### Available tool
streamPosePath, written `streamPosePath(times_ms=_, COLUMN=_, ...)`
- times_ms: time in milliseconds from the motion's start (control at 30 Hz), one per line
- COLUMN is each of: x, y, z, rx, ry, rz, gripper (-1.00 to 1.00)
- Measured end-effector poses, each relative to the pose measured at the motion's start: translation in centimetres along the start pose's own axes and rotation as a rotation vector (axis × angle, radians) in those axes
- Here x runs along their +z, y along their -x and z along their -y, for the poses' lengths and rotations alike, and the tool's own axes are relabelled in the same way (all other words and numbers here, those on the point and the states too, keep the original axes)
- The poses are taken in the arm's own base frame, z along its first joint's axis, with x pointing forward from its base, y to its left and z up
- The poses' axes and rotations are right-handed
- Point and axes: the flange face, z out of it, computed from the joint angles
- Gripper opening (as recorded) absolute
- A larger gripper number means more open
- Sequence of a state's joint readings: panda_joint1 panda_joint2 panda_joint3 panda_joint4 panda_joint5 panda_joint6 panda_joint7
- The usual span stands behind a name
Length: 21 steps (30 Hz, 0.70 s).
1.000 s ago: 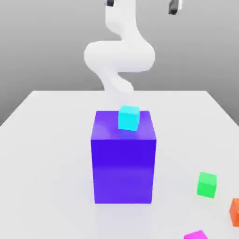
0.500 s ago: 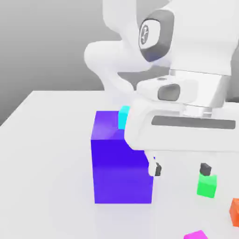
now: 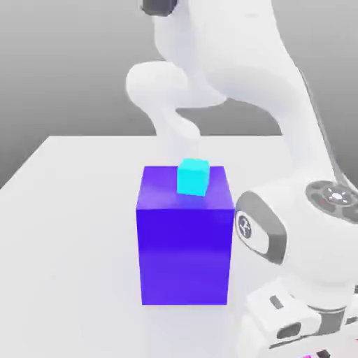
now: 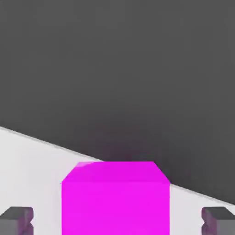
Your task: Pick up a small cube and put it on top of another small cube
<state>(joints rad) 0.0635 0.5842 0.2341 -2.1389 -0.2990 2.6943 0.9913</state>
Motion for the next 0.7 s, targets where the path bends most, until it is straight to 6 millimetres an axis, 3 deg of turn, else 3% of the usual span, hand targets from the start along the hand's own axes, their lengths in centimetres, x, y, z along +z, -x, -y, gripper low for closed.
streamPosePath(times_ms=167, x=0.0, y=0.0, z=0.0, rx=0.000, ry=0.000, rz=0.001, gripper=-1.00)
streamPosePath(times_ms=300, x=-5.3, y=0.3, z=0.1, rx=0.004, ry=-0.003, rz=0.003, gripper=-1.00)
streamPosePath(times_ms=500, x=-10.5, y=8.2, z=1.9, rx=0.120, ry=-0.062, rz=0.035, gripper=-1.00)
streamPosePath(times_ms=700, x=-12.2, y=17.0, z=1.4, rx=0.243, ry=-0.052, rz=0.038, gripper=-1.00)
